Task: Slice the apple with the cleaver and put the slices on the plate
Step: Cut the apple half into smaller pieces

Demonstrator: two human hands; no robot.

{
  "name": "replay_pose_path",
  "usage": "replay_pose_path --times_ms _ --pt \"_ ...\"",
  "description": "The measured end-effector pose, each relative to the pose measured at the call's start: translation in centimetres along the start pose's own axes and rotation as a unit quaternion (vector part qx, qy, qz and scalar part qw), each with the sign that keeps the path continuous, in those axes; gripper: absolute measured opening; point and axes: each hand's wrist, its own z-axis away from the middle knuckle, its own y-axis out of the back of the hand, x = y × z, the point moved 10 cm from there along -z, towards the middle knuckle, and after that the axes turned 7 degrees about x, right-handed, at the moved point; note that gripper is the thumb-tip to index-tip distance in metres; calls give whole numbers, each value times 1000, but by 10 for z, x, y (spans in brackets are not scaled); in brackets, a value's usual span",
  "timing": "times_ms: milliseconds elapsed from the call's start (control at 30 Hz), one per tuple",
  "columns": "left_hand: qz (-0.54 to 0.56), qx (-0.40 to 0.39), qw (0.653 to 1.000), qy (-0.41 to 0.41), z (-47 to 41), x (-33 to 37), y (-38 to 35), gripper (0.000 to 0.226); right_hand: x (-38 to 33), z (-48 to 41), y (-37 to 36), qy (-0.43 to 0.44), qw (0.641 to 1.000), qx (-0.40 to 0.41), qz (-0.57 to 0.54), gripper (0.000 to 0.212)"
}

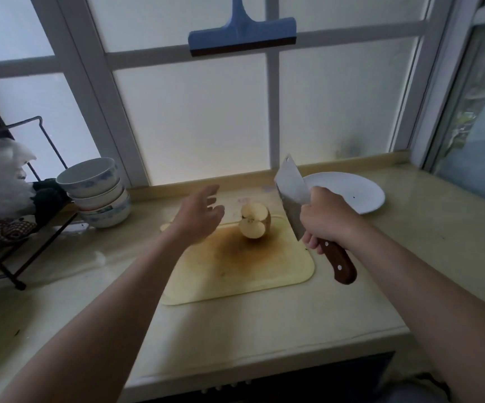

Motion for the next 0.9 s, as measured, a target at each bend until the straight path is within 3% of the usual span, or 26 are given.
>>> replay_pose_path --times_ms 167,267,367,467,567,733,900 --pt "62 -82 989 107 -1 -6 -57 63 18 1 -16 -26 999 -19 14 20" --pt "76 -89 985 126 -5 -6 -70 62 27 -3 -28 -42 998 -38 11 37" --pt "73 -88 988 99 -7 1 -75 61 32 -9 -37 -52 998 -46 2 33" --pt "32 -94 994 47 -5 9 -80 77 34 -12 -40 -50 998 -48 2 19" --pt "-38 -91 995 -7 -4 13 -90 93 34 -11 -41 -53 997 -60 -2 34" --pt "-7 -46 999 -2 -3 17 -89 90 39 -8 -41 -67 995 -78 -15 57" --pt "-24 -58 998 -10 2 10 -69 93 35 -2 -41 -61 993 -100 -14 44"
